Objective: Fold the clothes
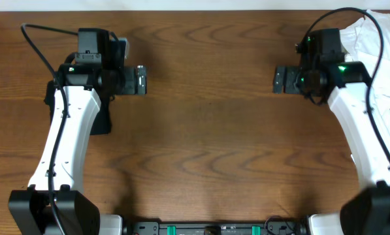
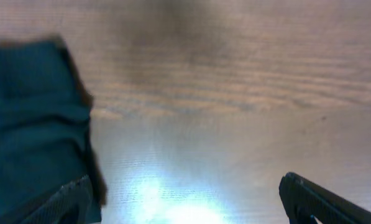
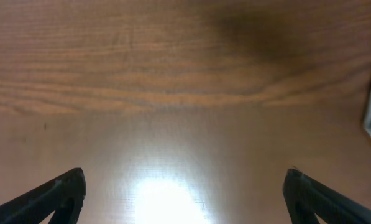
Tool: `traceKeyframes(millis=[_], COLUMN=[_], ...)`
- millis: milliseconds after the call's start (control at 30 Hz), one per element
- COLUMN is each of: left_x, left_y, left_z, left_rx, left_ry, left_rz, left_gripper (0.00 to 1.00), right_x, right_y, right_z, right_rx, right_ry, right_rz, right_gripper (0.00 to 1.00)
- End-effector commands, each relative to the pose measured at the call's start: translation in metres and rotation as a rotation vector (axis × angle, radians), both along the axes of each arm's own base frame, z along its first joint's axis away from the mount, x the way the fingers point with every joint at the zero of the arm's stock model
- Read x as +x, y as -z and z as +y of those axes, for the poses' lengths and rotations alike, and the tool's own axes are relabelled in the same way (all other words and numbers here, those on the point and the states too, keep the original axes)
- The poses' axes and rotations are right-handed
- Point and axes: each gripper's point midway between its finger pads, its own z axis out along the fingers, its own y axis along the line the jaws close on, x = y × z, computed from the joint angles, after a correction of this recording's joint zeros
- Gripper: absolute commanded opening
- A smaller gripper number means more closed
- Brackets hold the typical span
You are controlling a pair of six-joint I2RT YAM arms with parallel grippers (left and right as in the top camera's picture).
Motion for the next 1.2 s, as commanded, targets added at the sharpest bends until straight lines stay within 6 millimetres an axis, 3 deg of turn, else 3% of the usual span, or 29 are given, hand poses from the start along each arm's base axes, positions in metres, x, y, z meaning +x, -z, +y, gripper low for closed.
traceKeyframes(millis=[0,200,367,600,767,1000,1167], left_x=[-0.006,-0.027,-0.062,-0.11,-0.132,-0.14,-0.139], left_y=[-0.016,-0.053,-0.081,-0.068,-0.052,-0.04,-0.04], left_z=[-0.003,-0.007,-0.009,-0.008,-0.007,-0.007,-0.007], left_rx=[-0.023,-0.04,-0.047,-0.082,-0.08,-0.077,-0.077], left_ry=[0.01,0.029,0.037,0.003,0.001,0.0,-0.001], left_rz=[-0.028,-0.128,-0.3,-0.418,-0.363,-0.297,-0.294], left_gripper=[0.98,0.98,0.98,0.98,0.98,0.98,0.98], right_x=[-0.011,-0.046,-0.084,-0.135,-0.159,-0.197,-0.215], right_y=[-0.031,-0.08,-0.095,-0.076,-0.05,-0.009,0.005], right_z=[-0.013,-0.028,-0.028,-0.032,-0.035,-0.038,-0.04], right_rx=[-0.041,-0.074,-0.041,0.006,0.013,-0.025,-0.041], right_ry=[0.022,0.1,0.109,0.139,0.158,0.152,0.149], right_rz=[-0.073,-0.202,-0.358,-0.52,-0.471,-0.247,-0.156], right_gripper=[0.99,0.99,0.99,0.99,0.99,0.99,0.99])
